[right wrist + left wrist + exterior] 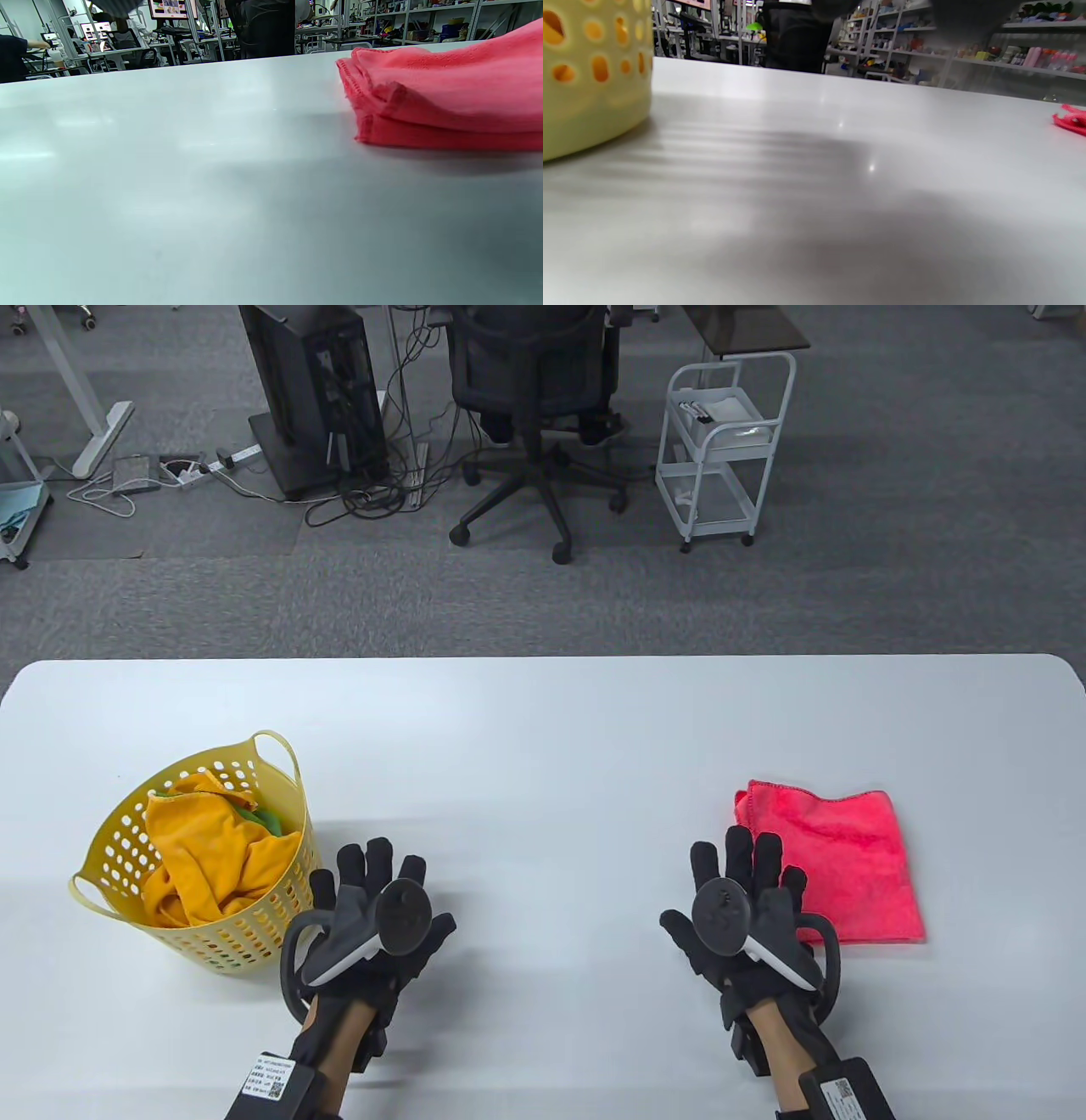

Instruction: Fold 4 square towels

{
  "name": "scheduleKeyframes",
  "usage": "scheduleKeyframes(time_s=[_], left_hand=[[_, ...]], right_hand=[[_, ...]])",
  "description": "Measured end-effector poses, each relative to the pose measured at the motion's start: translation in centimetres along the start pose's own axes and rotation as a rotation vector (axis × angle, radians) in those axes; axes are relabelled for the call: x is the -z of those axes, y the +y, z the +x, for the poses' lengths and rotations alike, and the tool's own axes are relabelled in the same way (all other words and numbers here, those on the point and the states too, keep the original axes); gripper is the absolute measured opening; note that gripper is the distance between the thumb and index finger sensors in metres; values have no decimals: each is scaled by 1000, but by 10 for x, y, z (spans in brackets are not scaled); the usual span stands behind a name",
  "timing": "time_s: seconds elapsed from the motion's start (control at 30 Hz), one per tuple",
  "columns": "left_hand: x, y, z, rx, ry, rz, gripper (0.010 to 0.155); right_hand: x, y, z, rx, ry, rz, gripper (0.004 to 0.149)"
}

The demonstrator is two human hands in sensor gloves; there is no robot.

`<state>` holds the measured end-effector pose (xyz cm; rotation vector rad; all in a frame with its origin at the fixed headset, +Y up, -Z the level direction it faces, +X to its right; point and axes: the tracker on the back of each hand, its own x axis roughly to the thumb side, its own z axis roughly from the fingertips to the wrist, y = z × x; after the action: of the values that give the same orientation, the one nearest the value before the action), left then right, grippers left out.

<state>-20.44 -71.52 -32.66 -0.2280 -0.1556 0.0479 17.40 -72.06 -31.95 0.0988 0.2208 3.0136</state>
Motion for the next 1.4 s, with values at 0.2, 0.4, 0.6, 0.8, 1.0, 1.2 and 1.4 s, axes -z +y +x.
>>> scheduleKeyframes(time_s=[0.2, 0.4, 0.6, 0.8, 1.0, 1.2, 1.4], left_hand=[[1, -1, 3, 13, -14, -8, 82], [-18, 30, 19, -60, -145, 97, 81], [-29, 94, 18, -34, -84, 189, 75], [-29, 144, -30, -40, 165, 308, 61], [-26, 145, -83, -135, 450, 216, 56], [-15, 121, -118, -234, 575, -48, 58], [-6, 102, -135, -297, 643, -199, 58]], right_hand=[[0, 7, 2, 2, -4, 39, 87], [0, 8, 3, 4, -15, 54, 86], [-1, 6, 8, 15, -46, 51, 85], [-1, 5, 10, 33, -62, 52, 84], [-1, 5, 9, 49, -68, 49, 84], [-2, 5, 9, 47, -69, 56, 84], [-2, 5, 9, 47, -68, 57, 83]])
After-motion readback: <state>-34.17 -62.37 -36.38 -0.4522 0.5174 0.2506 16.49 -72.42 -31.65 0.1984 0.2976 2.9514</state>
